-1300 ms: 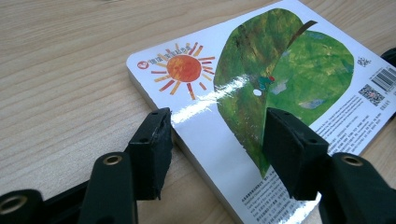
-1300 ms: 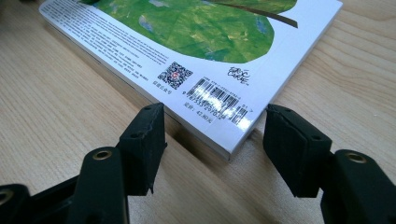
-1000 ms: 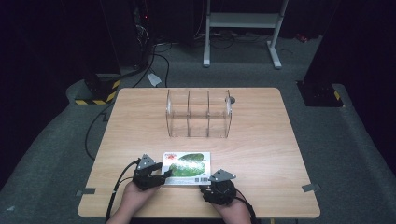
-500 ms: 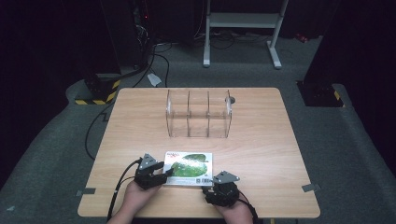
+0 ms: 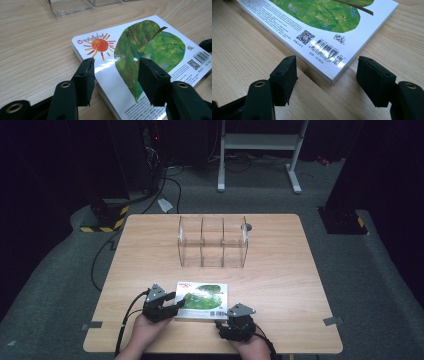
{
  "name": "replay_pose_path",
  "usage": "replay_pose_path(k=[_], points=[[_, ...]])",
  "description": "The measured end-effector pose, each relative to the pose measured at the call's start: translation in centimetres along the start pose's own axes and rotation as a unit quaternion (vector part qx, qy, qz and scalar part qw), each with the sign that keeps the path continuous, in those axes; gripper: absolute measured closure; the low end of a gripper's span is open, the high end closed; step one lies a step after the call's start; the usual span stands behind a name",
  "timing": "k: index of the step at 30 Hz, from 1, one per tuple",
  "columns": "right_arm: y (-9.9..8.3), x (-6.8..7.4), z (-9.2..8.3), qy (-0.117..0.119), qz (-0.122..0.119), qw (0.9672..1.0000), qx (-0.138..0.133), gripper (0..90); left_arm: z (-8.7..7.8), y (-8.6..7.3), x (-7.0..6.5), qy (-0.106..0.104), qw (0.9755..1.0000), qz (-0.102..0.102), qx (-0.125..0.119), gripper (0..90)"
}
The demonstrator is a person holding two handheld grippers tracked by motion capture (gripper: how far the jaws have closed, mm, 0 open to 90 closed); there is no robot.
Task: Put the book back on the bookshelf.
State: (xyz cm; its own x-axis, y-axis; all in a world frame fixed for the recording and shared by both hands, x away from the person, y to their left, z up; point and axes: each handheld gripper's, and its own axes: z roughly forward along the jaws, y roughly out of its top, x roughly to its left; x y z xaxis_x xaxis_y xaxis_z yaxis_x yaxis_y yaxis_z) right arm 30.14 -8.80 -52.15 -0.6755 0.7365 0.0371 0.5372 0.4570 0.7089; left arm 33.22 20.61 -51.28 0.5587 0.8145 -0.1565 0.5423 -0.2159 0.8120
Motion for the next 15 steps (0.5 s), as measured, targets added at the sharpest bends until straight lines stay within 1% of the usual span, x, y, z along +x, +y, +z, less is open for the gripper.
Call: replay_pose_path(k=[2, 4, 5, 8, 11, 12, 15], points=[[0.00, -0.01, 0.01, 0.000, 0.000, 1.0000, 0.000, 32.6, -0.09, 0.07, 0.00, -0.001, 1.0000, 0.002, -0.001, 47.2], [-0.01, -0.03, 0.01, 0.000, 0.001, 1.0000, -0.001, 32.5, -0.19, 0.13, -0.02, -0.002, 1.0000, 0.001, -0.005, 47.2], [-0.01, -0.04, 0.01, 0.000, 0.000, 1.0000, -0.001, 32.4, -0.22, 0.15, -0.01, -0.003, 1.0000, -0.003, -0.007, 47.2], [-0.03, -0.06, 0.02, 0.000, -0.002, 1.0000, -0.002, 32.3, -0.31, 0.22, 0.00, -0.004, 1.0000, -0.002, -0.008, 47.3], [-0.01, -0.06, 0.04, 0.000, 0.000, 1.0000, -0.002, 31.9, -0.55, 0.41, -0.04, -0.007, 0.9998, -0.006, -0.019, 47.3], [-0.01, -0.06, 0.04, 0.000, 0.000, 1.0000, -0.002, 31.9, -0.55, 0.41, -0.04, -0.007, 0.9998, -0.006, -0.019, 47.3], [0.00, 0.04, 0.09, -0.001, 0.005, 1.0000, -0.002, 30.6, -0.90, 0.63, -0.21, -0.008, 0.9995, -0.002, -0.031, 47.5]])
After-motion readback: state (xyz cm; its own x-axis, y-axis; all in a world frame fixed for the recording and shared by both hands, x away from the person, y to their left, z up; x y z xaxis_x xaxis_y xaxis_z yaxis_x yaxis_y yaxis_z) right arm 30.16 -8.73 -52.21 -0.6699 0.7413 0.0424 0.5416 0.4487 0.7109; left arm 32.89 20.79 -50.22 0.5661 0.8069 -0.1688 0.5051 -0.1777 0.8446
